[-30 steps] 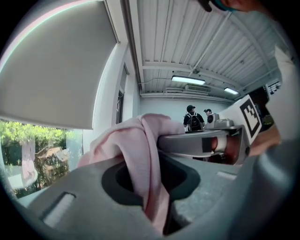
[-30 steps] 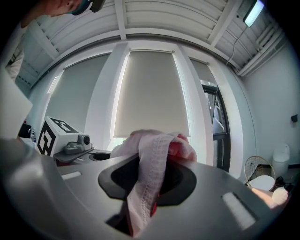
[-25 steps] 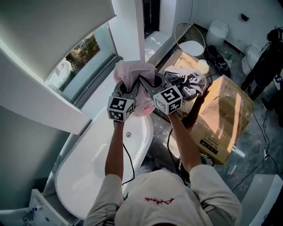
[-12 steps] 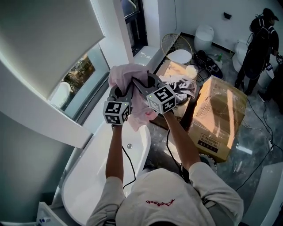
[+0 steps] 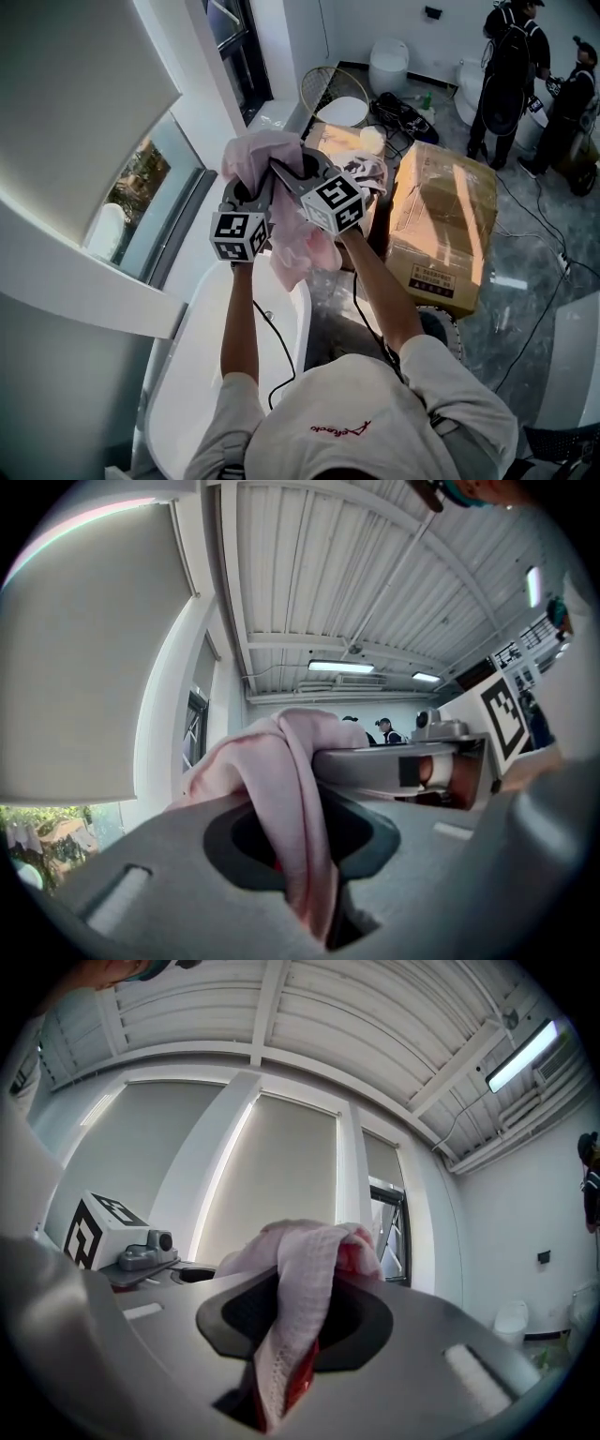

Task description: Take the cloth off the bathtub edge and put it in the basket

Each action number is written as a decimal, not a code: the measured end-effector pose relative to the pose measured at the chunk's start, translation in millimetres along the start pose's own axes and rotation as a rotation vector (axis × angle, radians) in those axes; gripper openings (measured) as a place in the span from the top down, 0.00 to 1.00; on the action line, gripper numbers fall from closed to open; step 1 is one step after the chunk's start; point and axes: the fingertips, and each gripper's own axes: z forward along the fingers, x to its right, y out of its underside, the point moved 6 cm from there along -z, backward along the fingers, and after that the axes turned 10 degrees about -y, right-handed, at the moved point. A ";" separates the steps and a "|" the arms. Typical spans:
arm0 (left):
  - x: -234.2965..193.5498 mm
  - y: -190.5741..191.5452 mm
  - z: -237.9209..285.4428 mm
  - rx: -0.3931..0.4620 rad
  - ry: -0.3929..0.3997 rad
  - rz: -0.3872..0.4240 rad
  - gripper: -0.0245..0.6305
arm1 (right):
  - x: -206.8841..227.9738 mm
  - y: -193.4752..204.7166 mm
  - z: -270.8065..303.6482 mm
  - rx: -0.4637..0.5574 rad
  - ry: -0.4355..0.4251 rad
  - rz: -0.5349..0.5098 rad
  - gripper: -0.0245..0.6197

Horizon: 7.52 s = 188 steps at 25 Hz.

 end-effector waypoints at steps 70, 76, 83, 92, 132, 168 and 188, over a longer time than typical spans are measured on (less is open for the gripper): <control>614.0 -43.8 -108.1 0.015 0.920 -0.059 0.84 | -105.5 -45.7 -643.0 -0.101 0.944 -0.017 0.81; 622.9 -12.1 -114.4 -0.049 0.937 -0.067 0.83 | -113.0 -14.4 -651.8 -0.125 0.961 0.049 0.81; 631.2 40.8 -124.4 -0.149 0.942 -0.071 0.83 | -124.4 37.9 -660.2 -0.158 0.972 0.149 0.81; 633.9 125.1 -131.9 -0.310 0.947 -0.080 0.83 | -134.6 121.6 -662.8 -0.216 0.977 0.302 0.81; 638.0 457.5 -180.8 -1.106 0.781 -0.005 0.23 | -207.1 440.0 -737.2 -0.660 1.135 0.976 0.36; 654.2 230.4 -134.0 -0.501 0.816 -0.024 0.96 | -161.0 255.1 -725.3 -0.381 1.158 0.528 0.95; 646.8 78.4 -101.6 -0.211 0.798 -0.044 0.96 | -112.9 89.5 -714.2 -0.228 1.170 0.191 0.95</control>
